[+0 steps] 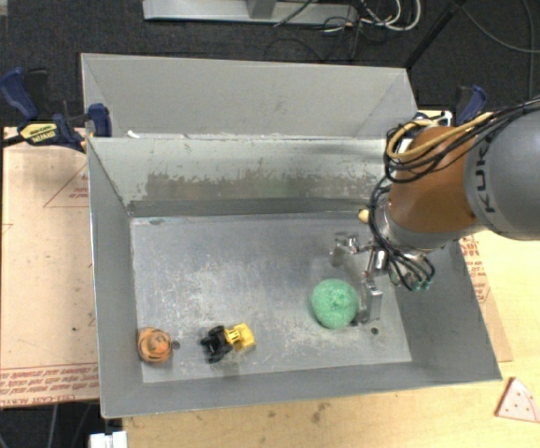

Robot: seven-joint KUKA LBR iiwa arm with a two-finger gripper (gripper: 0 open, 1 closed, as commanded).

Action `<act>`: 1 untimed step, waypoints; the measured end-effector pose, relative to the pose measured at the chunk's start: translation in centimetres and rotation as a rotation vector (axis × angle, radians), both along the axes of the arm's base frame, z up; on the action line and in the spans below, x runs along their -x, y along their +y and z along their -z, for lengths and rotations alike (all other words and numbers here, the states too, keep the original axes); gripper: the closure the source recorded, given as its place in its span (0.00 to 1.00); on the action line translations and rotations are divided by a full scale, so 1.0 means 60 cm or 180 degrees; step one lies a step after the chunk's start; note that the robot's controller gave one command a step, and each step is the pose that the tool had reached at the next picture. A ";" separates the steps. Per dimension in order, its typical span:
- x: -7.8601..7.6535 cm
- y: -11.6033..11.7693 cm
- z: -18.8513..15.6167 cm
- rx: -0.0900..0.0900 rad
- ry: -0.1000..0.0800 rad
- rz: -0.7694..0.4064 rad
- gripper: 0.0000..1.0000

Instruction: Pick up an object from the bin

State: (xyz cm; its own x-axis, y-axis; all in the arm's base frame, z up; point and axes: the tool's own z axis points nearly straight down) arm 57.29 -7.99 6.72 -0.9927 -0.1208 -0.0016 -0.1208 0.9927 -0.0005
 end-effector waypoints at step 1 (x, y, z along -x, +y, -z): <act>0.036 0.044 -0.003 -0.0005 -0.0002 -0.0438 0.00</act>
Offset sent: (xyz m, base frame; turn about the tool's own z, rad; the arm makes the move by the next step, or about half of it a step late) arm -0.0206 0.0305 0.0028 -0.1641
